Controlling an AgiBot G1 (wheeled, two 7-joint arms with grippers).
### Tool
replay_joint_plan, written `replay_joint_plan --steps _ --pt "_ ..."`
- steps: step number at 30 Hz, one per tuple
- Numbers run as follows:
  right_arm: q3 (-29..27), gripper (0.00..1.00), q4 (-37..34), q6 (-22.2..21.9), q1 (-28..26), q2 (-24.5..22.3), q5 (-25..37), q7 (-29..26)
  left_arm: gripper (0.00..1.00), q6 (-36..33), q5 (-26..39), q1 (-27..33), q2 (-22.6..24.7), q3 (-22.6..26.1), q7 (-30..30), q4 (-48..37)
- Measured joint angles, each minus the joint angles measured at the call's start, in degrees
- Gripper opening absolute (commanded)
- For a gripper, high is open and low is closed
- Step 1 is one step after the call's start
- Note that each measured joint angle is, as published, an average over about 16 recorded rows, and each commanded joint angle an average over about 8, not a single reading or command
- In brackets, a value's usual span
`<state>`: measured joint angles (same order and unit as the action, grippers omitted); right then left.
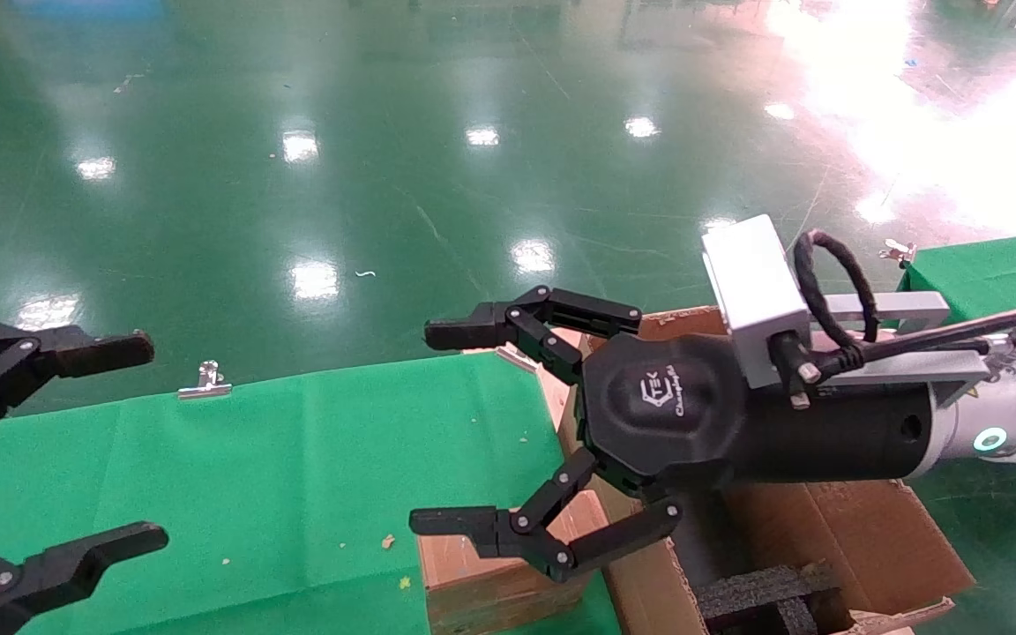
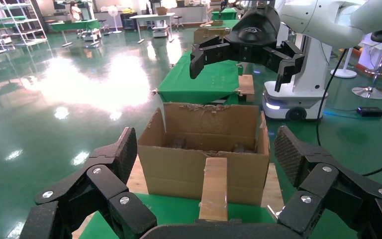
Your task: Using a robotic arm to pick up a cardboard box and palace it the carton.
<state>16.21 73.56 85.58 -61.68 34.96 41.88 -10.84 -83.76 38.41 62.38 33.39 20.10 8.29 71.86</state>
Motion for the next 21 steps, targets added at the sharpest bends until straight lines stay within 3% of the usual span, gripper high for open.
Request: replay_joint_plan --steps 12,19,20,21 --pt "0.0 1.00 0.0 0.0 0.0 0.0 0.0 0.0 0.98 0.0 0.0 0.0 0.0 0.0 0.0 0.0" --pt "0.0 1.00 0.0 0.0 0.0 0.0 0.0 0.0 0.13 0.0 0.0 0.0 0.0 0.0 0.0 0.0" --pt "0.0 1.00 0.0 0.0 0.0 0.0 0.0 0.0 0.03 0.0 0.0 0.0 0.0 0.0 0.0 0.0" --pt "0.0 1.00 0.0 0.0 0.0 0.0 0.0 0.0 0.00 0.0 0.0 0.0 0.0 0.0 0.0 0.0"
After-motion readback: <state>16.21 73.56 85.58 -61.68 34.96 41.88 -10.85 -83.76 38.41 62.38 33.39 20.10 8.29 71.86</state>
